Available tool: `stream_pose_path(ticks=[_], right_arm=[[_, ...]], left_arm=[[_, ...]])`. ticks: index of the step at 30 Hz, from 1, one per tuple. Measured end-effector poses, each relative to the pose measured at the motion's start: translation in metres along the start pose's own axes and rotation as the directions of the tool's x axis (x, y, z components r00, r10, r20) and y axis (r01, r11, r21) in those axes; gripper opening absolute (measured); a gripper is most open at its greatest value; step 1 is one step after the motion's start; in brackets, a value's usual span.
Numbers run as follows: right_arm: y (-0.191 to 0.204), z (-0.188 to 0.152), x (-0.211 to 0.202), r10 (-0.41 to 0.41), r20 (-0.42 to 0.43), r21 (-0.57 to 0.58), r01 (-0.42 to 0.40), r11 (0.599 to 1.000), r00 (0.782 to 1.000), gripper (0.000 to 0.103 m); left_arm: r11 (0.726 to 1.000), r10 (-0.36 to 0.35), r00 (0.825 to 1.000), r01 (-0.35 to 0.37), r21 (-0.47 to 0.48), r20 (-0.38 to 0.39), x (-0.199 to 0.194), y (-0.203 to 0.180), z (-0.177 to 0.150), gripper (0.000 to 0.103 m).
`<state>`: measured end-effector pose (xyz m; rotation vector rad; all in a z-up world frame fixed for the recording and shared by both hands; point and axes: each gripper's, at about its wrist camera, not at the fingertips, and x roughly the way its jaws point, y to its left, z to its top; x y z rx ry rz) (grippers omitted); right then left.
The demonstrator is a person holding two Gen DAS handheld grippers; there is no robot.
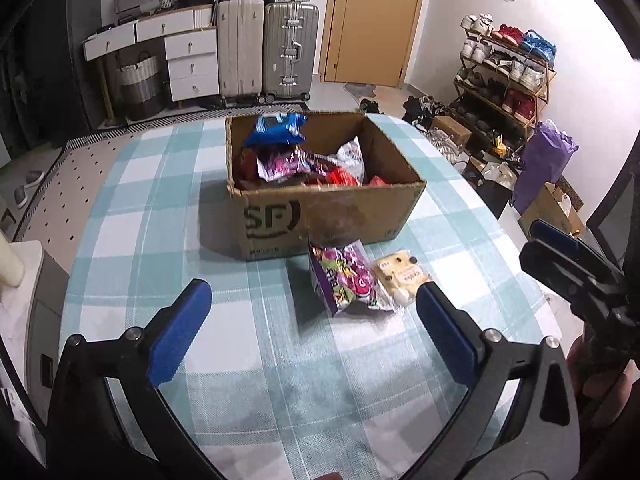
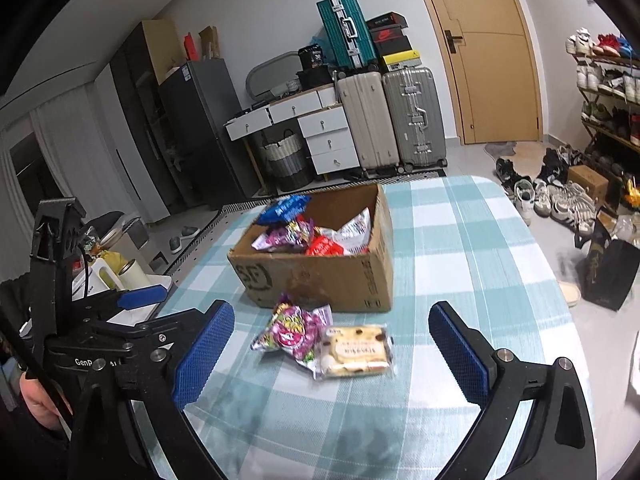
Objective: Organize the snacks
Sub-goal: 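Withdraw both tools from the box toward the remaining two packs, then grasp the purple-and-green candy bag with the left tool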
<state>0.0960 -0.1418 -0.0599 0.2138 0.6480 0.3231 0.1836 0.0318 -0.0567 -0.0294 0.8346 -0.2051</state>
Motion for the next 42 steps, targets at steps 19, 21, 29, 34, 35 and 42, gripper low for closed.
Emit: stream_pose_path(ticks=[19, 21, 29, 34, 35, 42], right_arm=[[-0.019, -0.041, 0.033, -0.018, -0.070, 0.023, 0.019, 1.000, 0.997, 0.100], [-0.022, -0.044, 0.039, -0.014, -0.081, 0.031, 0.016, 0.999, 0.997, 0.100], [-0.036, -0.054, 0.053, 0.003, -0.109, 0.079, 0.006, 0.997, 0.994, 0.100], [-0.042, -0.059, 0.059, -0.001, -0.122, 0.094, 0.012, 0.996, 0.993, 0.100], [-0.044, -0.059, 0.061, 0.003, -0.125, 0.100, 0.010, 0.995, 0.992, 0.100], [-0.050, -0.064, 0.066, 0.005, -0.137, 0.122, 0.012, 0.992, 0.991, 0.100]], left_arm=[[1.000, -0.012, 0.992, 0.011, -0.008, -0.123, 0.087, -0.007, -0.013, 0.102], [1.000, -0.008, 0.991, 0.007, -0.007, -0.136, 0.099, -0.007, -0.013, 0.102], [0.999, -0.021, 0.983, 0.013, -0.046, -0.183, 0.143, -0.001, -0.007, 0.102], [0.998, -0.033, 0.978, 0.021, -0.056, -0.206, 0.168, 0.000, -0.002, 0.101], [0.998, -0.032, 0.978, 0.022, -0.052, -0.207, 0.173, -0.001, -0.001, 0.101], [0.996, -0.074, 0.974, 0.061, -0.066, -0.214, 0.199, -0.002, 0.007, 0.070]])
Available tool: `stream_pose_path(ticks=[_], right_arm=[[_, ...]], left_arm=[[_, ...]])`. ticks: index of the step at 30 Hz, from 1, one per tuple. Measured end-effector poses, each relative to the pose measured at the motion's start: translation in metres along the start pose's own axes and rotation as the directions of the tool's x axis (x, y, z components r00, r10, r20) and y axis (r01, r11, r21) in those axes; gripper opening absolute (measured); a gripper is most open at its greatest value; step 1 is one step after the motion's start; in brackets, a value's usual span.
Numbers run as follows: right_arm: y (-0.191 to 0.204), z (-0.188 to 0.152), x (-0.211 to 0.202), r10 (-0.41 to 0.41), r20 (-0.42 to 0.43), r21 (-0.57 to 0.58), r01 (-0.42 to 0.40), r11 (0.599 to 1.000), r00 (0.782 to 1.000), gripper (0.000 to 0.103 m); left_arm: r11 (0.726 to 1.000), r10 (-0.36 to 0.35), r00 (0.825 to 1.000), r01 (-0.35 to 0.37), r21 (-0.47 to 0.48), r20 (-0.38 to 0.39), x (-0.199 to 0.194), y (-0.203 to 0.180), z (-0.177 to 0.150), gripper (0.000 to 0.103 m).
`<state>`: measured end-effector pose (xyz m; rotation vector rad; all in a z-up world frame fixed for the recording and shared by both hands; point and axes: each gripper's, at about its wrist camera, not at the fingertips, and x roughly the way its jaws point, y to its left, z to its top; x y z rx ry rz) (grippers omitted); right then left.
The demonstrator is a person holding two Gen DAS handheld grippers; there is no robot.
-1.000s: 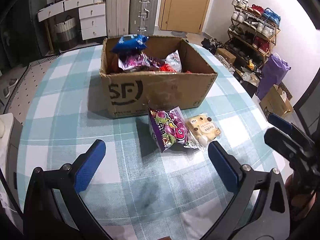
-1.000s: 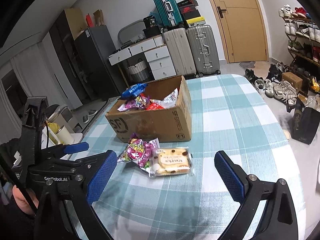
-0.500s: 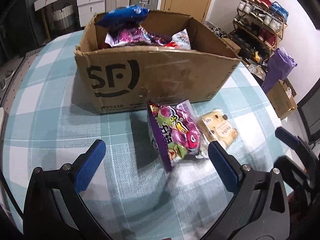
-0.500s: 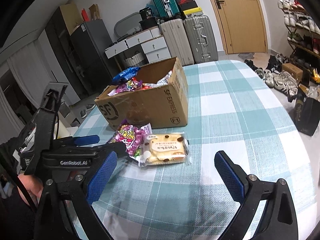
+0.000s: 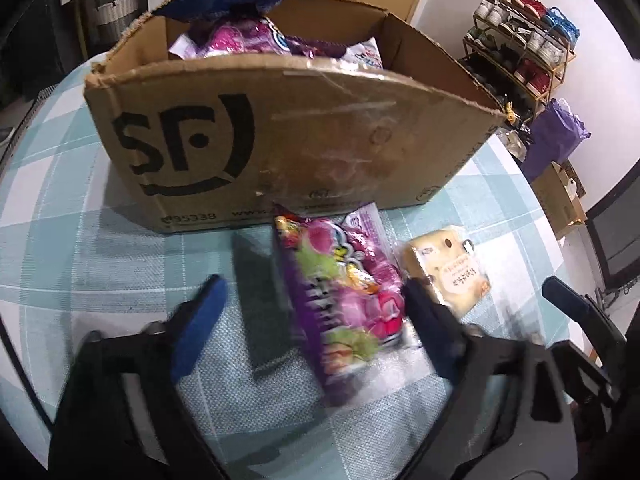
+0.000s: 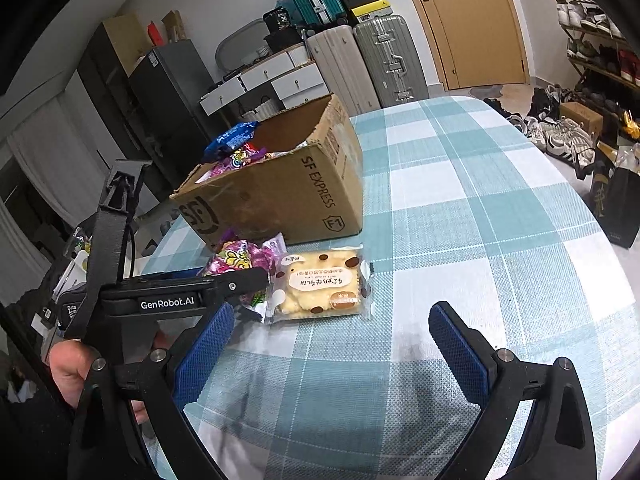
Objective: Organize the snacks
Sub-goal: 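Grasp the purple-and-green candy bag with the left tool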
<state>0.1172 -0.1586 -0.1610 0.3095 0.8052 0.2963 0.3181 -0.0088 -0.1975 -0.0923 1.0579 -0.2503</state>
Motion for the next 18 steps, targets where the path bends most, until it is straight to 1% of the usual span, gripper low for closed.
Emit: stream_pose_path(ticks=[3, 4, 5, 7, 8, 10, 13, 18], right_arm=[[-0.003, -0.001, 0.001, -0.002, -0.005, 0.007, 0.002, 1.000, 1.000, 0.100], [-0.004, -0.001, 0.001, -0.002, -0.006, 0.009, 0.002, 1.000, 1.000, 0.100], [-0.004, -0.001, 0.002, -0.002, -0.006, 0.010, 0.002, 1.000, 1.000, 0.100], [-0.004, -0.001, 0.003, 0.000, -0.007, 0.010, 0.000, 1.000, 1.000, 0.100], [-0.003, -0.002, 0.004, 0.002, -0.007, 0.011, -0.002, 1.000, 1.000, 0.100], [-0.003, -0.002, 0.005, 0.004, -0.011, 0.013, -0.004, 1.000, 1.000, 0.100], [-0.001, -0.004, 0.007, 0.004, -0.018, 0.016, -0.004, 1.000, 1.000, 0.100], [0.000, -0.003, 0.007, -0.002, -0.017, 0.012, 0.002, 1.000, 1.000, 0.100]], left_arm=[[1.000, -0.029, 1.000, 0.029, -0.001, 0.007, 0.007, 0.001, 0.005, 0.059], [0.999, -0.041, 0.999, 0.041, -0.005, 0.008, 0.009, 0.002, 0.007, 0.059], [0.998, -0.055, 0.998, 0.055, -0.008, 0.015, 0.011, 0.004, 0.009, 0.056], [0.998, -0.061, 0.998, 0.061, 0.009, 0.025, 0.014, 0.004, 0.010, 0.054], [0.998, -0.058, 0.998, 0.057, 0.019, 0.034, 0.016, 0.003, 0.012, 0.047], [0.997, -0.070, 0.997, 0.069, 0.026, 0.035, 0.018, 0.001, 0.015, 0.045], [0.997, -0.068, 0.997, 0.067, 0.041, 0.036, 0.021, -0.002, 0.021, 0.044], [0.997, -0.046, 0.998, 0.042, 0.067, 0.050, 0.022, -0.016, 0.030, 0.044]])
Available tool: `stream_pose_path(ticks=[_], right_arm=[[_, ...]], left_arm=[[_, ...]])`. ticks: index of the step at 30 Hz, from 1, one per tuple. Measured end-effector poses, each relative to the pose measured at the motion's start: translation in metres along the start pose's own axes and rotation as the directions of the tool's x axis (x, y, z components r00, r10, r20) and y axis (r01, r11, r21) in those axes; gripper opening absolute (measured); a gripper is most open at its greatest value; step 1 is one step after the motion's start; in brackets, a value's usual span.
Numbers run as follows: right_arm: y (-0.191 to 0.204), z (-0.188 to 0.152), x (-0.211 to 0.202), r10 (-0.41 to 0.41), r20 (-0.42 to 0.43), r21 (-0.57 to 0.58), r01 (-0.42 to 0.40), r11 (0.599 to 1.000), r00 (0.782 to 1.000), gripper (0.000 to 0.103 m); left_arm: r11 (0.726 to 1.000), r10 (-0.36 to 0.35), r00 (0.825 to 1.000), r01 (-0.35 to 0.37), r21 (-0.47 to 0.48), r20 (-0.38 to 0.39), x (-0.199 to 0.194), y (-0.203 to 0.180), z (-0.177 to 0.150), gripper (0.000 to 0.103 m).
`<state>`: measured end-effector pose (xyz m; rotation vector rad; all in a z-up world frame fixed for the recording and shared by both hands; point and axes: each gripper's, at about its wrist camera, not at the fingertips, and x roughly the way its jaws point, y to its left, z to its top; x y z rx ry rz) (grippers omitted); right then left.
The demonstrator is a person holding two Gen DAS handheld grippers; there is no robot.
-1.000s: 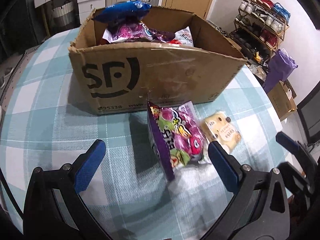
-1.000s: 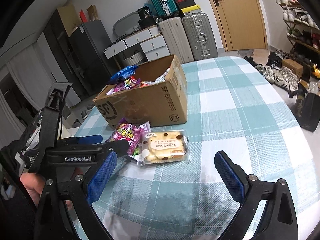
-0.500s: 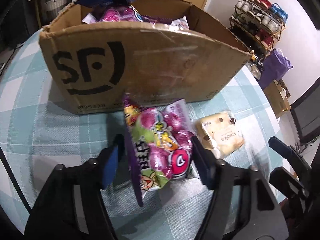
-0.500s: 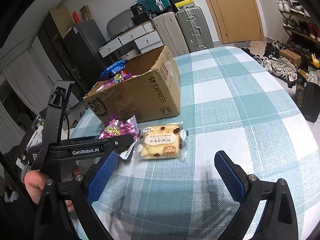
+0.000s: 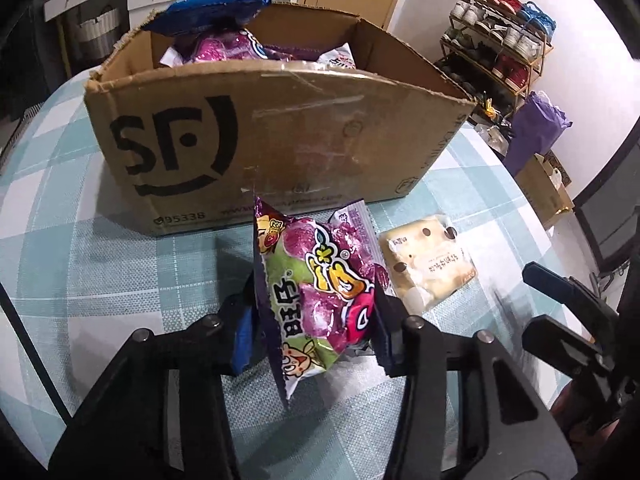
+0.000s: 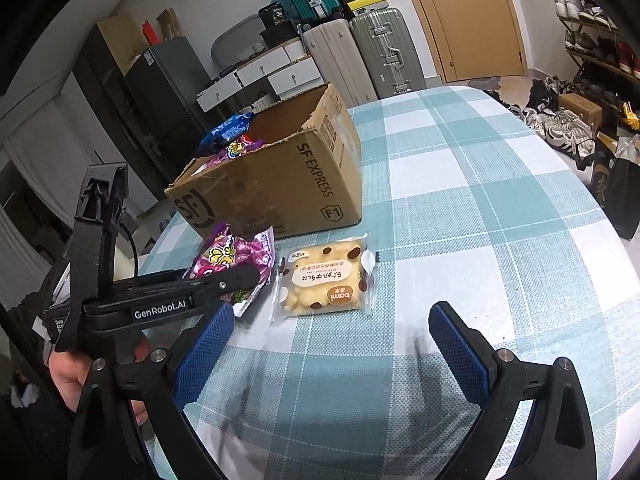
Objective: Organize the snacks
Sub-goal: 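Grasp the purple-and-green candy bag with the left tool, then grasp the cream bread pack with the right tool while the left tool holds the candy bag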
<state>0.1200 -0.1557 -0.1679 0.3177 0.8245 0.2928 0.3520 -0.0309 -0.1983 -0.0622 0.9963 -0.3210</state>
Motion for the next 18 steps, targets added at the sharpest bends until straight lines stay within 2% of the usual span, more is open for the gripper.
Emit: stream_pose_path(ticks=[14, 18], right_arm=[[-0.002, 0.001, 0.006, -0.021, -0.016, -0.003, 0.021, 1.000, 1.000, 0.100], [-0.001, 0.002, 0.013, -0.033, -0.027, -0.010, 0.032, 0.999, 0.999, 0.100]], left_arm=[[0.996, 0.065, 0.994, -0.069, 0.047, 0.088, -0.036, -0.030, -0.017, 0.044], [0.994, 0.089, 0.991, -0.095, 0.052, 0.102, -0.054, -0.033, -0.034, 0.044]])
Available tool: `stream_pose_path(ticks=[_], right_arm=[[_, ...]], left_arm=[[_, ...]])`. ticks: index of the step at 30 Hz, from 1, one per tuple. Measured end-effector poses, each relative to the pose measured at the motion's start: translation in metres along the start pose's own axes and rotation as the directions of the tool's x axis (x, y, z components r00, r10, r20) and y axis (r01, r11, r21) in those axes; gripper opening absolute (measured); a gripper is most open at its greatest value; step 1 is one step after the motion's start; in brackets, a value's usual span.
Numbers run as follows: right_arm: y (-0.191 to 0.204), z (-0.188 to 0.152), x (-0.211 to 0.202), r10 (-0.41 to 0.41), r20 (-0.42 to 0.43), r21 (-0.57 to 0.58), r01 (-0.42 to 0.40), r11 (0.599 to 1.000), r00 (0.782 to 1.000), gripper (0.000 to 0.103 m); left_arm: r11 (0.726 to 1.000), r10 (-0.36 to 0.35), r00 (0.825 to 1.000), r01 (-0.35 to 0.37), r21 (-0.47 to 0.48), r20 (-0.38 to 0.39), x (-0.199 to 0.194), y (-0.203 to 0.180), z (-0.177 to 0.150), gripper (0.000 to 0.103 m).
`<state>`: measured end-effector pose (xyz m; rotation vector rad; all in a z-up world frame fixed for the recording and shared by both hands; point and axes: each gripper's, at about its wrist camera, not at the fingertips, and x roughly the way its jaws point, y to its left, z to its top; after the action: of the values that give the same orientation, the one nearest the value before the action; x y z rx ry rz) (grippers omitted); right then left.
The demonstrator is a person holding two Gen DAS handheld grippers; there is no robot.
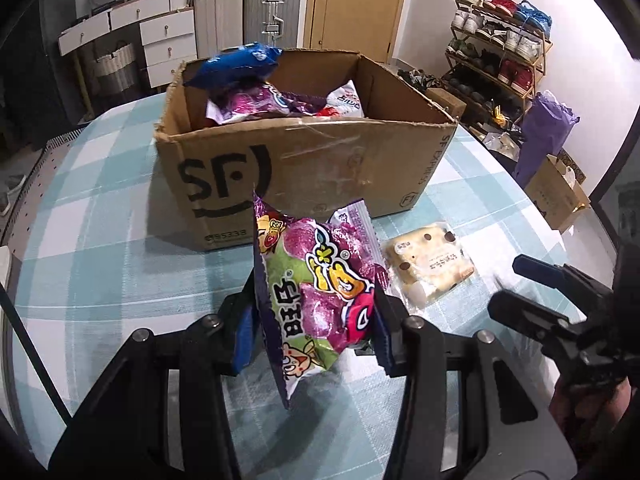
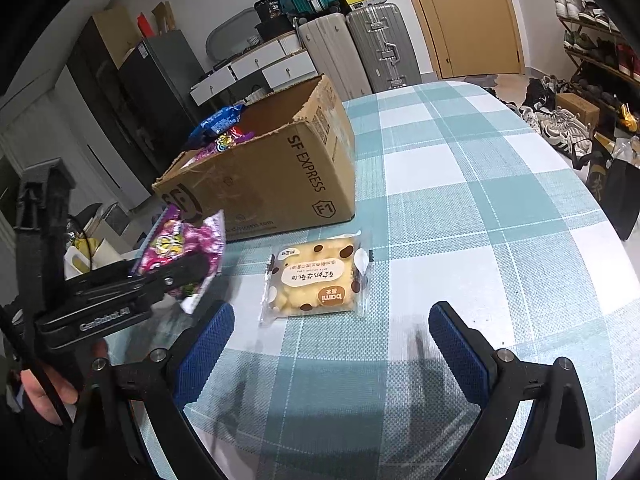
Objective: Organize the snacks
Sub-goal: 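Grasp the cream bread pack with the right tool while the left tool holds the candy bag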
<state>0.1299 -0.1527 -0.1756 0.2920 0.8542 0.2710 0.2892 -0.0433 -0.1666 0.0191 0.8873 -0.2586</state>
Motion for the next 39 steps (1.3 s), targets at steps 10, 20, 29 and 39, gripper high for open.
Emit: stream_pose_path(ticks=[10, 20, 29, 39], right_arm=[[0.006, 0.008, 0.026, -0.037, -0.034, -0.038, 0.036, 0.999, 0.999, 0.100], [0.022, 0.019, 0.052, -0.104, -0.076, -0.112, 0.095, 0.989, 0.992, 0.100], [0.038, 0.026, 0.079, -0.187, -0.110, -0.180, 0.165, 0.970, 0.976, 0.096], [0.063, 0.022, 0.087, -0.241, -0.102, -0.298, 0.202, 0.933, 0.965, 0.070]], left_arm=[[0.999, 0.020, 1.000, -0.020, -0.025, 0.008, -0.036, -0.008, -0.020, 0.044], [0.998, 0.035, 0.999, -0.034, -0.052, 0.014, -0.053, 0.005, -0.028, 0.044], [0.995, 0.059, 0.998, -0.057, -0.084, 0.022, -0.062, 0.023, -0.044, 0.045], [0.989, 0.083, 0.996, -0.078, -0.123, 0.036, -0.079, 0.037, -0.052, 0.045]])
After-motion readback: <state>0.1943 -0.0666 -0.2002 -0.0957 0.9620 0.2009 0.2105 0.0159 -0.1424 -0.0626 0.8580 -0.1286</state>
